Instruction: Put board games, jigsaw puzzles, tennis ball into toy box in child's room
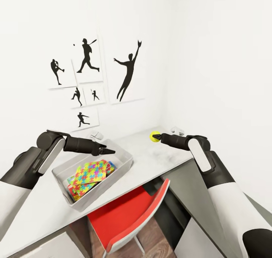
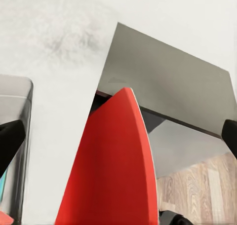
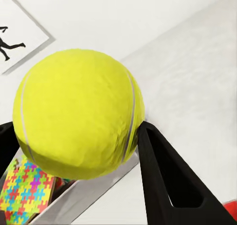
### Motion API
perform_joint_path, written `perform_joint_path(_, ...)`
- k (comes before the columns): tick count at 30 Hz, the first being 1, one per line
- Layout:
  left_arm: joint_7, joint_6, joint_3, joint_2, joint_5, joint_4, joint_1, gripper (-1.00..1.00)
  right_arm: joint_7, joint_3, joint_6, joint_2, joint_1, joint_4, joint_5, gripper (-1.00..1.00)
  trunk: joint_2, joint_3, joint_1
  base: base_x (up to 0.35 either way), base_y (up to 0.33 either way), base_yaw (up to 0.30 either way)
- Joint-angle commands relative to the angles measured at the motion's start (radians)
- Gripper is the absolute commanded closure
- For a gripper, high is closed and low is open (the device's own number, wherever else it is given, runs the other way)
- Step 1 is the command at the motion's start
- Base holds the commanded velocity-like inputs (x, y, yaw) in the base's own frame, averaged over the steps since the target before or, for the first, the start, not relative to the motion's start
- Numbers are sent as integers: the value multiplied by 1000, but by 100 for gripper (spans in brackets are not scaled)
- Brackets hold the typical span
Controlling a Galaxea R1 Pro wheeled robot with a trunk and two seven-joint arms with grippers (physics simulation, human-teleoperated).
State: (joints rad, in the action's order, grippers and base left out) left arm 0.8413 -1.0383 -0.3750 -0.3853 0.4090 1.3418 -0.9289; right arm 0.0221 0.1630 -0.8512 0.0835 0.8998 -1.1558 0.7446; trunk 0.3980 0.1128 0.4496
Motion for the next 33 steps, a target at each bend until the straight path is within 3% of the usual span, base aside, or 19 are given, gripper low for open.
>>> perform_joint_path(1, 2, -3, -1, -1, -1, 0, 0, -100, 5, 3, 2, 1, 1, -1, 5, 100, 2, 1, 0, -92, 0, 0)
perform_joint_path(6, 2, -3, 0, -3, -2, 0, 4, -100, 4, 4, 12, 1, 1, -19, 5, 100, 2, -8, 0, -32, 0, 0)
perform_joint_path(17, 6, -9, 28, -5, 5, 26, 5, -100, 7, 8, -1, 3, 1, -210, 6, 100, 2, -26, 0, -2, 0, 0)
perform_joint_path(23, 8, -9, 52, -6, 5, 36, 6, -100, 7, 10, 0, 2, 1, -223, 6, 100, 2, -35, 0, 0, 0, 0)
perform_joint_path(33, 8, -9, 56, -8, -1, 36, 12, -100, 7, 6, 7, 3, -31, -216, 9, 100, 2, -38, 0, 0, 0, 0)
